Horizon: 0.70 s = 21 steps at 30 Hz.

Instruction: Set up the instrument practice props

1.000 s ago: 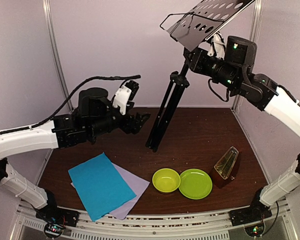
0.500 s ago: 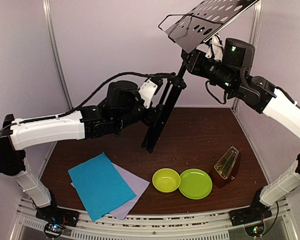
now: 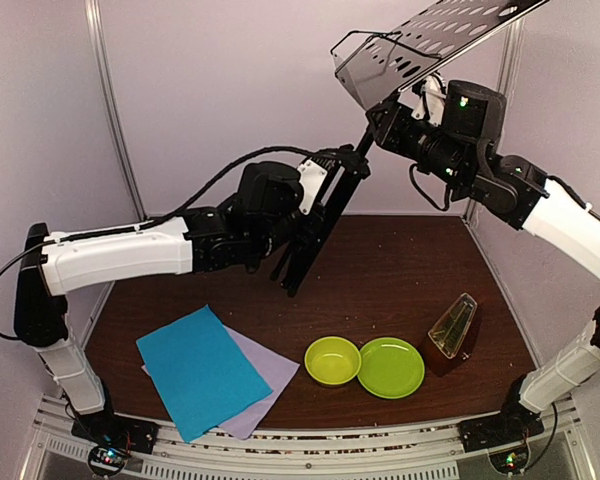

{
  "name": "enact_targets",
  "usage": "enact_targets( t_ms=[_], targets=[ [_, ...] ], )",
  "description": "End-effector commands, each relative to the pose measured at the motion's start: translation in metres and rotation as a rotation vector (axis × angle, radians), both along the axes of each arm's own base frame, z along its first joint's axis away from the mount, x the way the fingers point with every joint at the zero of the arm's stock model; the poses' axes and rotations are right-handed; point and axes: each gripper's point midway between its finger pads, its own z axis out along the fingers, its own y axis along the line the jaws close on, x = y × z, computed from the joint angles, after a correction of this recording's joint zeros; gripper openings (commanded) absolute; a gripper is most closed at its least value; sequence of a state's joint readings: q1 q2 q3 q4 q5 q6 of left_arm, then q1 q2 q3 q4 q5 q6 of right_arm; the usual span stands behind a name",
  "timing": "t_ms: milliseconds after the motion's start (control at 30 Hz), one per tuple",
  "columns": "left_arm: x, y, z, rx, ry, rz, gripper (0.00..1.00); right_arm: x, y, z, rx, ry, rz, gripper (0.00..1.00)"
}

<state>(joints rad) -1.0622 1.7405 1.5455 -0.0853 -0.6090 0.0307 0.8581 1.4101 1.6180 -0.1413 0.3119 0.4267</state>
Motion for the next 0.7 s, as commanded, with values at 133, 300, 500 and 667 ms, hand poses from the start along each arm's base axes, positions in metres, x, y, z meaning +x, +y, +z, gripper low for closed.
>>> enact_targets(
  t_ms=[133,300,500,667],
  targets=[
    [0.004,0.002,0.007,0.087,-0.061,-0.008,0.20,-0.046,-0.051,0.121,0.278,-0.267,-0.007,0.00],
    [-0.004,0.006,-0.001,0.159,-0.100,-0.066,0.07,-0.046,-0.052,0.126,0.223,-0.279,-0.020,0.00],
    [-0.024,0.000,-0.017,0.307,-0.168,-0.242,0.00,-0.040,-0.045,0.125,0.117,-0.282,-0.027,0.00],
    [-0.019,0.015,-0.026,0.425,-0.212,-0.268,0.00,-0.038,-0.035,0.127,0.052,-0.288,-0.005,0.00]
  ],
)
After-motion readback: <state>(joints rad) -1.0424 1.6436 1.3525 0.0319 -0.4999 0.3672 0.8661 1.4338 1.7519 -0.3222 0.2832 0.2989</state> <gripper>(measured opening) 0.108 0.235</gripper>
